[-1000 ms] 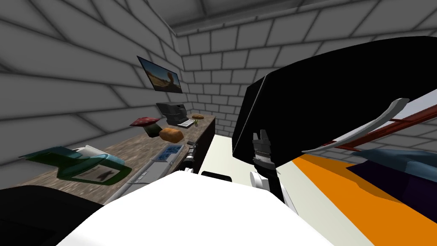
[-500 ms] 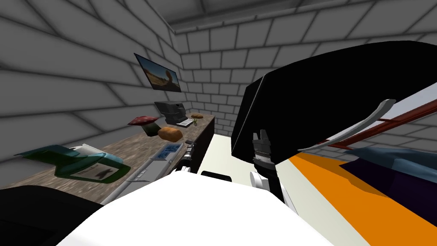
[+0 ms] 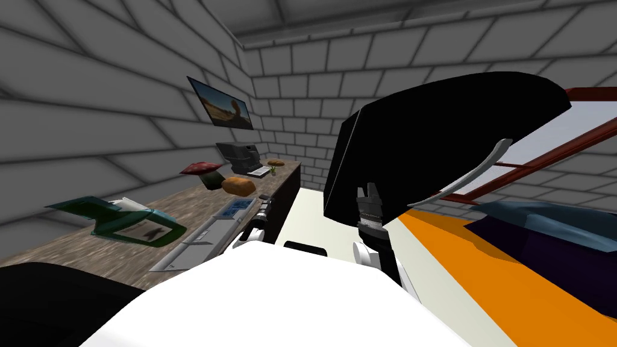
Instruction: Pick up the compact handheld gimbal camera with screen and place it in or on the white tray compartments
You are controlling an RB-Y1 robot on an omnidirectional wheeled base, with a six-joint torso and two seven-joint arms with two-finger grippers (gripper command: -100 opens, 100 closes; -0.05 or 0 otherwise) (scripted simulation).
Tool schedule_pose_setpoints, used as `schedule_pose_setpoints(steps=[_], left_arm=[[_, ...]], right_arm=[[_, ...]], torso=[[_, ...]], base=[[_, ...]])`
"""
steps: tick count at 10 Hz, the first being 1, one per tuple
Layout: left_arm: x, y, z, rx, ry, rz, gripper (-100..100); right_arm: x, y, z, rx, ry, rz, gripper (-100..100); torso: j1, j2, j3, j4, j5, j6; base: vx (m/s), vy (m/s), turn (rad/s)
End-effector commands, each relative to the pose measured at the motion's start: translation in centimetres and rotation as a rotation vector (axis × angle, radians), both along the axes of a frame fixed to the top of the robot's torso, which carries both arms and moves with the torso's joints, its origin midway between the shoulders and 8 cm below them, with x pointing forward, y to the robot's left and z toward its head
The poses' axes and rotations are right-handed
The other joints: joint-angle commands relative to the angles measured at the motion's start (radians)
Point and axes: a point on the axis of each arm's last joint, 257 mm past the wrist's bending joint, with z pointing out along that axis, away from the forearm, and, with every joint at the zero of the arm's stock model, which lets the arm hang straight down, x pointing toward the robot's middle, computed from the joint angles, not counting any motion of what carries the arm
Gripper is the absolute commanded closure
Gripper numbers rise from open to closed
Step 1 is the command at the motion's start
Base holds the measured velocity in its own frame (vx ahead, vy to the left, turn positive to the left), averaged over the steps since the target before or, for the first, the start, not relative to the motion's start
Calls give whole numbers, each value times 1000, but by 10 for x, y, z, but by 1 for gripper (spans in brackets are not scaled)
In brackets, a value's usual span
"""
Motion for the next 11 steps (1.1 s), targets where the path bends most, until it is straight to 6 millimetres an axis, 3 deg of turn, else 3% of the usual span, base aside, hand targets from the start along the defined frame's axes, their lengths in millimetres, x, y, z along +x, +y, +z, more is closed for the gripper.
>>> schedule_pose_setpoints(steps=[1, 8, 9, 10, 11], left_arm=[[7, 5, 2, -11, 20, -3, 100], [41, 11, 16, -74, 73, -37, 100], [40, 10, 11, -79, 93, -38, 100], [51, 8, 21, -94, 85, -52, 100], [50, 7, 14, -100, 112, -54, 100]], right_arm=[[0, 0, 0, 0, 0, 0, 0], [0, 0, 0, 0, 0, 0, 0], [0, 0, 0, 0, 0, 0, 0], [0, 0, 0, 0, 0, 0, 0], [0, 0, 0, 0, 0, 0, 0]], torso=[[0, 0, 0, 0, 0, 0], [4, -3, -2, -1, 2, 0], [4, -2, -1, -1, 3, 0], [5, -2, -1, -1, 3, 0], [5, -1, -1, -1, 3, 0]], base=[[-74, -51, -25], [-75, -49, -20], [-70, -24, -10], [-91, -36, -11], [-71, -30, -8]])
